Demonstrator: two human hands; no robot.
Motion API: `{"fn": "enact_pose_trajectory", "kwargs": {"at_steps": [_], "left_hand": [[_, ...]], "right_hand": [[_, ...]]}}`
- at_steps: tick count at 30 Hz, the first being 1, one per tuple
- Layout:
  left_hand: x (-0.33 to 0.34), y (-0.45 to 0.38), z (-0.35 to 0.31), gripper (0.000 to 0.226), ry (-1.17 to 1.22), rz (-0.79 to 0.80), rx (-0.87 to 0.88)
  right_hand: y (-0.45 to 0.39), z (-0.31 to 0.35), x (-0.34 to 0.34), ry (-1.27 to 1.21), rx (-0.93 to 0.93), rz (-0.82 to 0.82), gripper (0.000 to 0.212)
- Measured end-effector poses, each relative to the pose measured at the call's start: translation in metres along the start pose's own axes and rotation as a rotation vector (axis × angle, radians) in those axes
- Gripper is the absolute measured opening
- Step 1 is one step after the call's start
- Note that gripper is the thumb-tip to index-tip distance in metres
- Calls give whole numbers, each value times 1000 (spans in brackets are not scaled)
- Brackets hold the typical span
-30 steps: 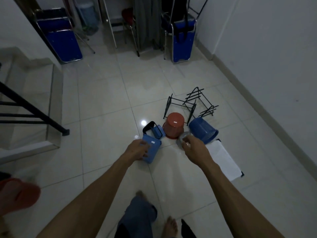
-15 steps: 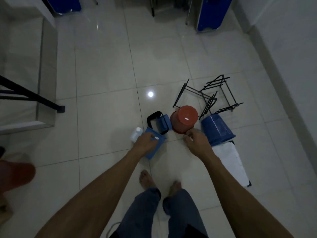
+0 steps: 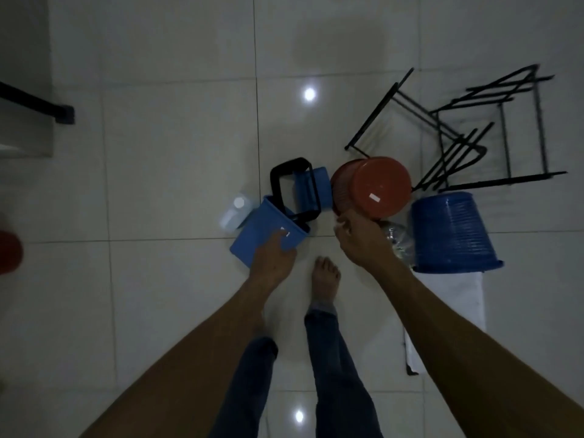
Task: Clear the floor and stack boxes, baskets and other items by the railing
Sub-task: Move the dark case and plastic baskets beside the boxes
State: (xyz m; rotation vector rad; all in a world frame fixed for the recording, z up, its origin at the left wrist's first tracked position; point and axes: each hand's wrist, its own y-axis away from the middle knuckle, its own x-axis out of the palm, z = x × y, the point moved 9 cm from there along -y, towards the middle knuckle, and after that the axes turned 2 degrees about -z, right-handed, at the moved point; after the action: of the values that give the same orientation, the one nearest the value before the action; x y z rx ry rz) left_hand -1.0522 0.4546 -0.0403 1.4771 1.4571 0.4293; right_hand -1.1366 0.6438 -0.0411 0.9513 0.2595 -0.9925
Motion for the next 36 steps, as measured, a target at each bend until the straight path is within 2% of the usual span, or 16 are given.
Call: {"fn": "enact_pose_trajectory", "kwargs": {"at_steps": [2,8,16,20,25,31,34,36], "left_hand": [[16,-38,6,48,17,-24,-17],[46,-135,22,38,11,-97,-7],[68,-216,53,34,-349,-80,4],[55,-231,65,33,-438,-161,-56],[45,-233,71,29,-462,-172,31],[16,-210,83,18,-468,-228,49],[2,-190,96,14,-385,-279,35],[-5,-180,109,23,-329,-282,35]], "right_hand": [[-37,-23,18,0,-4,26,22],[-129,-59,76,69,-44,138,31],[-198,-96,148,176,43,295,44],[-205,-95,164,227,76,377,50],[-209,-92,151,257,100,248,46],[-200,-56,119,441,-95,-93,32],[-194,-44,110,464,-74,-130,21],[-188,-40,102,395,-22,-142,31]]}}
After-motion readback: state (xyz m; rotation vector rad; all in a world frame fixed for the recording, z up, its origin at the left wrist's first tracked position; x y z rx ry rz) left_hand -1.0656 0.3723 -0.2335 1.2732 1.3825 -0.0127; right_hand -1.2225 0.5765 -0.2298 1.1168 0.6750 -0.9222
